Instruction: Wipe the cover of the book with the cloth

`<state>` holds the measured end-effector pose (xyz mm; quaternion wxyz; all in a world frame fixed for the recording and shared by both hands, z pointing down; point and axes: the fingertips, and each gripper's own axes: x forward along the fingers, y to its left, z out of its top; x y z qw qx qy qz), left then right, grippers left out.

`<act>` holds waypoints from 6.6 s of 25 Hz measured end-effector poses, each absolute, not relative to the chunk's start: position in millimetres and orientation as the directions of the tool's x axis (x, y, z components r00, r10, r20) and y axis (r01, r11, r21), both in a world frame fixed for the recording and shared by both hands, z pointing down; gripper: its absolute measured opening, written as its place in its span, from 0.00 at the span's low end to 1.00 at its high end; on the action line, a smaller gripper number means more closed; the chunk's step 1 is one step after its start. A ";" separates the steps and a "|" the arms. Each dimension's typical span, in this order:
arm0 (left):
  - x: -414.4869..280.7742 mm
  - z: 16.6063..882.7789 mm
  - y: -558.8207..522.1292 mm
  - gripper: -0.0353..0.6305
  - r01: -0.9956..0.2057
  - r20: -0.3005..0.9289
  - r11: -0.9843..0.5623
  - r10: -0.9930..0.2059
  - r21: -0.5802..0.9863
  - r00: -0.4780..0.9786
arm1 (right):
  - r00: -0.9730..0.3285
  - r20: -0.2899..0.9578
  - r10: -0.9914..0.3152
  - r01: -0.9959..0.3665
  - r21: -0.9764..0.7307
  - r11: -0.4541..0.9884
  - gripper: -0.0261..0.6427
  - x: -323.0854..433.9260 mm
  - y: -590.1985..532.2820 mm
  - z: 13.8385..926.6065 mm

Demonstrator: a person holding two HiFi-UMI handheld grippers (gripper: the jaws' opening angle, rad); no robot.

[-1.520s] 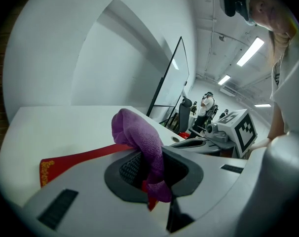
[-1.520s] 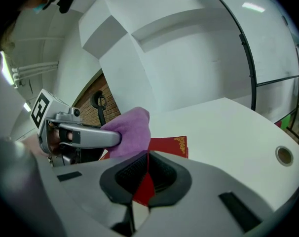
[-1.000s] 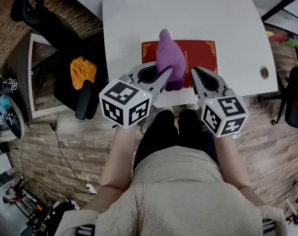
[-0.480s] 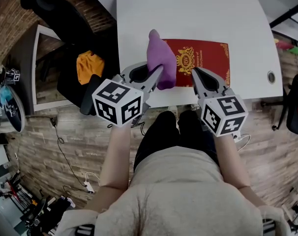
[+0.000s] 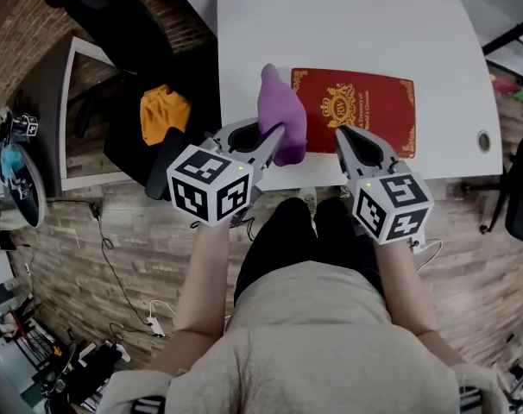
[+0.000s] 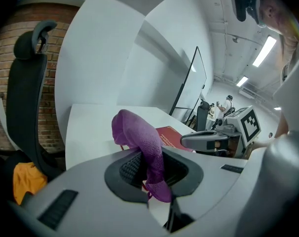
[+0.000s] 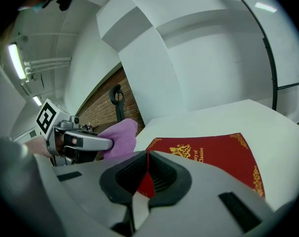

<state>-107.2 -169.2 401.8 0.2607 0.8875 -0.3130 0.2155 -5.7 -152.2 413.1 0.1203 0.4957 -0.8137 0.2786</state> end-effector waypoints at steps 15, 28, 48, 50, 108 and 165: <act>-99.5 435.9 -167.8 0.15 -0.665 0.622 -0.664 -0.369 0.344 0.690 | -0.440 0.524 -0.729 -0.891 -0.355 0.283 0.07 8.7 -141.7 435.8; -78.5 452.7 -170.9 0.15 -0.663 0.644 -0.655 -0.338 0.363 0.686 | -0.419 0.547 -0.725 -0.900 -0.358 0.250 0.07 30.4 -135.3 446.6; -37.3 461.0 -167.6 0.15 -0.682 0.680 -0.637 -0.323 0.358 0.658 | -0.417 0.573 -0.705 -0.901 -0.359 0.242 0.07 91.5 -136.4 451.3; -33.4 460.8 -167.8 0.15 -0.684 0.681 -0.635 -0.323 0.359 0.657 | -0.411 0.575 -0.707 -0.904 -0.356 0.236 0.07 99.2 -136.8 451.0; 145.1 462.8 -142.0 0.15 -0.518 0.654 -0.764 -0.170 0.385 0.737 | -0.339 0.598 -0.726 -0.914 -0.394 0.102 0.07 223.8 -108.9 472.2; 8.0 312.3 -160.8 0.15 -0.448 0.268 -0.869 -0.389 0.213 0.882 | -0.249 0.315 -0.916 -0.968 -0.116 0.223 0.07 114.4 -136.8 309.2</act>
